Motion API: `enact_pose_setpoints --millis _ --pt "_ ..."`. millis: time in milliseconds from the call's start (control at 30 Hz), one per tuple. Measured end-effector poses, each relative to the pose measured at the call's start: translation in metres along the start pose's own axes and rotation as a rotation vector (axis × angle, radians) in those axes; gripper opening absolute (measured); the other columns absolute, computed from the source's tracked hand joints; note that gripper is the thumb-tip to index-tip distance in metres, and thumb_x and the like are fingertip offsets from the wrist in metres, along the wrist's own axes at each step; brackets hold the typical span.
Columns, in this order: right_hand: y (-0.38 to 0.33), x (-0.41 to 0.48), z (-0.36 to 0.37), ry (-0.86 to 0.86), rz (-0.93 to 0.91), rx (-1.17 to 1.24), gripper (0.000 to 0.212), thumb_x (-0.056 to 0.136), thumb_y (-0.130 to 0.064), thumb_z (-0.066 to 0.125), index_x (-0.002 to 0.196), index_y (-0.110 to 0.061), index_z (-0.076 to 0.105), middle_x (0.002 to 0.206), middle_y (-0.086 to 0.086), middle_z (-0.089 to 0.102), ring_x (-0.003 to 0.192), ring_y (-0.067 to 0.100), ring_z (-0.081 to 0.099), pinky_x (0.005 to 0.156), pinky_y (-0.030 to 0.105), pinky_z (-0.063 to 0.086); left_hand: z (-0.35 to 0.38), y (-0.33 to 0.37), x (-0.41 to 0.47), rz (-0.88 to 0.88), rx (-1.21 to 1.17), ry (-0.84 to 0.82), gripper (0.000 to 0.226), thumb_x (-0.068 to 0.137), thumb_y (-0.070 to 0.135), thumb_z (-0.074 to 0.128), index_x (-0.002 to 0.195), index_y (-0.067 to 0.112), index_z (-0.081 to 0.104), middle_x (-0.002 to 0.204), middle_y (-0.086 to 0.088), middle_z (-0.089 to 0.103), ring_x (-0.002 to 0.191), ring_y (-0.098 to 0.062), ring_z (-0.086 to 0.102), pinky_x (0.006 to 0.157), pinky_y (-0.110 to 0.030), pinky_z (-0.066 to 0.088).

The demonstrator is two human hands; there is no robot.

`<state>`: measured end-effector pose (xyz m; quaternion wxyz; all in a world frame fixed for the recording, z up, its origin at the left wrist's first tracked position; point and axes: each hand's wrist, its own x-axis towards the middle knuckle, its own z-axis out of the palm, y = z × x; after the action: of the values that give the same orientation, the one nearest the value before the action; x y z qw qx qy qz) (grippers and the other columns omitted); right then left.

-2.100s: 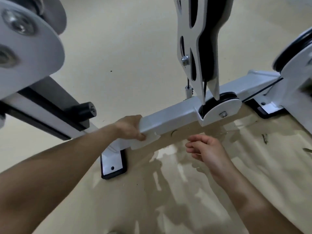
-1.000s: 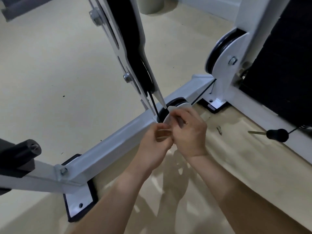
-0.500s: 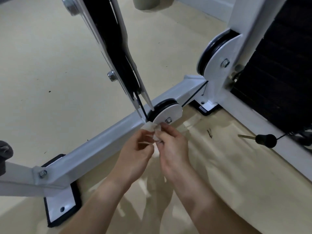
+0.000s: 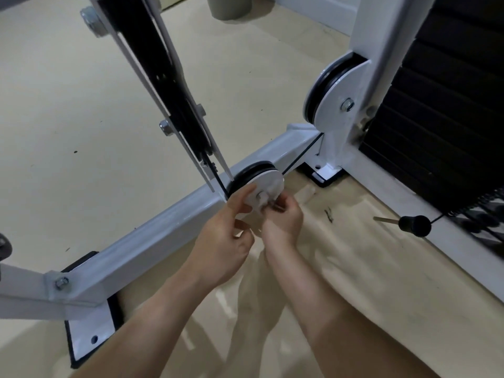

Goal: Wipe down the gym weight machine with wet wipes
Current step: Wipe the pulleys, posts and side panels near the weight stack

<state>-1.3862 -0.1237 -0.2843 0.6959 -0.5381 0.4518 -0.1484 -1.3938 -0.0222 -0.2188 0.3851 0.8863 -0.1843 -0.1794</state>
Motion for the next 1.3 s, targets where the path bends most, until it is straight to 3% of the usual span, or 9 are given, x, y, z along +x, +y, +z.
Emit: enact_pose_setpoints --millis 100,333,633,767,867,967,1067,1233,1300 --pt "0.007 -0.018 -0.002 -0.147 0.107 0.1 0.025 0.078 0.005 0.059 0.091 -0.014 0.069 0.088 0.006 0.074 0.085 0.023 0.07 0.076 0.036 0.058 0.0 -0.009 -0.012 -0.085 -0.032 0.058 0.066 0.089 0.003 0.053 0.13 0.053 0.04 0.109 0.019 0.058 0.089 -0.001 0.062 0.081 -0.027 0.053" --pt "-0.025 0.025 -0.005 0.019 0.065 0.199 0.026 0.083 0.002 0.057 0.082 -0.023 0.062 0.089 -0.001 0.065 0.088 0.019 0.061 0.083 0.034 0.053 0.001 -0.013 -0.023 -0.202 -0.117 0.115 0.055 0.091 0.009 0.055 0.123 0.052 0.043 0.107 0.014 0.06 0.098 -0.004 0.061 0.085 -0.031 0.053" --pt "0.021 -0.002 -0.009 -0.156 -1.01 -0.566 0.012 0.077 -0.006 0.067 0.086 -0.013 0.064 0.079 0.003 0.061 0.073 0.019 0.052 0.065 0.03 0.042 0.003 -0.006 -0.026 -0.295 -0.331 0.169 0.059 0.085 -0.002 0.053 0.124 0.043 0.046 0.107 0.0 0.062 0.087 -0.024 0.067 0.074 -0.039 0.056" --pt "0.013 0.01 -0.02 -0.092 -0.413 -0.266 0.007 0.084 -0.017 0.073 0.078 -0.016 0.07 0.072 -0.004 0.065 0.065 0.005 0.059 0.062 0.021 0.048 -0.006 -0.008 -0.036 -0.344 -0.423 0.219 0.05 0.088 -0.002 0.052 0.118 0.038 0.05 0.109 0.004 0.062 0.086 -0.024 0.065 0.072 -0.031 0.055" --pt "-0.003 0.027 -0.015 0.051 0.074 0.201 0.01 0.083 -0.01 0.073 0.076 -0.016 0.069 0.078 0.003 0.07 0.074 0.019 0.066 0.074 0.038 0.059 -0.012 -0.012 -0.039 -0.377 -0.453 0.229 0.041 0.091 0.0 0.052 0.115 0.033 0.053 0.11 0.004 0.062 0.091 -0.023 0.066 0.074 -0.03 0.055" --pt "-0.023 0.029 -0.009 -0.001 0.214 0.47 0.006 0.086 -0.003 0.069 0.087 -0.009 0.068 0.089 0.009 0.07 0.085 0.026 0.067 0.082 0.041 0.059 -0.015 -0.012 -0.04 -0.393 -0.462 0.218 0.033 0.093 0.002 0.052 0.11 0.03 0.059 0.11 0.006 0.064 0.085 -0.014 0.068 0.072 -0.027 0.055" --pt "-0.027 0.008 -0.002 -0.046 0.004 0.268 0.01 0.087 -0.004 0.067 0.087 -0.015 0.067 0.085 -0.001 0.068 0.082 0.015 0.063 0.083 0.027 0.056 -0.012 -0.012 -0.037 -0.396 -0.47 0.206 0.032 0.092 0.002 0.052 0.107 0.028 0.063 0.108 0.006 0.065 0.08 -0.011 0.067 0.072 -0.026 0.055" --pt "0.003 -0.009 -0.009 -0.143 -0.919 -0.382 0.009 0.082 -0.001 0.065 0.081 -0.009 0.067 0.088 0.002 0.061 0.073 0.012 0.055 0.067 0.019 0.043 -0.004 -0.008 -0.034 -0.404 -0.49 0.155 0.031 0.09 0.003 0.055 0.105 0.028 0.066 0.107 0.008 0.067 0.084 -0.012 0.067 0.067 -0.021 0.052" --pt "0.018 -0.008 -0.009 -0.234 -0.851 -0.467 0.007 0.081 -0.002 0.068 0.081 -0.01 0.068 0.086 0.0 0.063 0.073 0.014 0.057 0.069 0.023 0.048 -0.005 -0.009 -0.036 -0.418 -0.502 0.15 0.03 0.09 0.006 0.055 0.104 0.028 0.069 0.105 0.011 0.069 0.084 -0.011 0.068 0.069 -0.023 0.051"
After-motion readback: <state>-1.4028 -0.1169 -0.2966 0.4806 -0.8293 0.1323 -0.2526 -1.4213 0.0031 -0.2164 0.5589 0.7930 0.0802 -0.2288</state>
